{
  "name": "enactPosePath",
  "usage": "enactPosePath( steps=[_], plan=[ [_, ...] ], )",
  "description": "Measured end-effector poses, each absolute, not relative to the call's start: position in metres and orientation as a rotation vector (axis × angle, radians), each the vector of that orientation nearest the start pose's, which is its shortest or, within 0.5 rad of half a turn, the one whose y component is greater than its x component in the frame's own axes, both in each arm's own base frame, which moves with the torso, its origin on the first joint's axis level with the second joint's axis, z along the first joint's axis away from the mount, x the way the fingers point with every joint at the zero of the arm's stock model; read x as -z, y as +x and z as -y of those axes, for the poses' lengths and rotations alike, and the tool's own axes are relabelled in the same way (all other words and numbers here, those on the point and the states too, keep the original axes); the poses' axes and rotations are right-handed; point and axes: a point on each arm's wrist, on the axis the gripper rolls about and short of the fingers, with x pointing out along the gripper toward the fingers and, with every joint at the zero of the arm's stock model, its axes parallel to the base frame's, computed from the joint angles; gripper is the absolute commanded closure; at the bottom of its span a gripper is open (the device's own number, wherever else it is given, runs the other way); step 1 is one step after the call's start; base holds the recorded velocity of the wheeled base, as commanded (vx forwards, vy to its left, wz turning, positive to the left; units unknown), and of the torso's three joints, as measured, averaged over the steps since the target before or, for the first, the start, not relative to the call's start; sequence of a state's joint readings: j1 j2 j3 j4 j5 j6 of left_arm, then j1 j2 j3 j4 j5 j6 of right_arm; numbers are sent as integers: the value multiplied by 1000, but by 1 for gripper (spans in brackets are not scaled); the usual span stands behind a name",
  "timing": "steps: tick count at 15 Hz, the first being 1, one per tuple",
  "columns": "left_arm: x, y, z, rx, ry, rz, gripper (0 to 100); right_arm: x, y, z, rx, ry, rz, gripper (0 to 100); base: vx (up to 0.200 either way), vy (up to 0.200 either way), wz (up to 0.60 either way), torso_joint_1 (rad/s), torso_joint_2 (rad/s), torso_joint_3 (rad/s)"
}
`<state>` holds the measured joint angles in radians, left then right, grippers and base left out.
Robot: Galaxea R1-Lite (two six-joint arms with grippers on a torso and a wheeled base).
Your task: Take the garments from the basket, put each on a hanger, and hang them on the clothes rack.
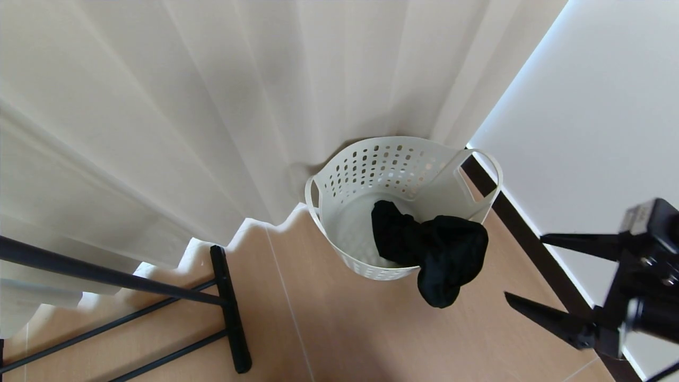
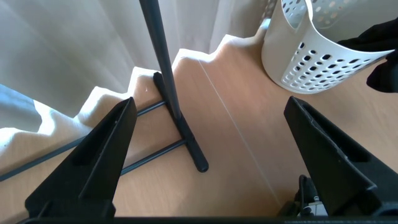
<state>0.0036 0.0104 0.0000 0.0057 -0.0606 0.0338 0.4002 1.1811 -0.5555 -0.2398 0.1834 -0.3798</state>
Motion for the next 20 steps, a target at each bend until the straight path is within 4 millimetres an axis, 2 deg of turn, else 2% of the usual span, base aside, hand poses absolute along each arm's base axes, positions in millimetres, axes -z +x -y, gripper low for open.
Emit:
enactPosePath(
  steps=[2, 4, 7, 9, 12, 20],
  plan=[
    [-75, -22, 1, 57, 33, -15, 0, -215, 190, -93, -694, -520, -217, 0, 0, 0, 0, 0, 0, 0],
    [-75, -22, 1, 57, 33, -15, 0, -215, 225, -110, -698, -633, -207, 0, 0, 0, 0, 0, 0, 0],
    [-75, -22, 1, 57, 33, -16, 0, -184, 268, -118, -612, -752, -330, 0, 0, 0, 0, 0, 0, 0],
    [-75, -22, 1, 58, 33, -15, 0, -166, 292, -120, -464, -822, -422, 0, 0, 0, 0, 0, 0, 0],
    [-75, -22, 1, 57, 33, -15, 0, -155, 312, -117, -414, -817, -438, 0, 0, 0, 0, 0, 0, 0],
    [-75, -22, 1, 57, 33, -15, 0, -147, 340, -101, -308, -811, -480, 0, 0, 0, 0, 0, 0, 0]
  ],
)
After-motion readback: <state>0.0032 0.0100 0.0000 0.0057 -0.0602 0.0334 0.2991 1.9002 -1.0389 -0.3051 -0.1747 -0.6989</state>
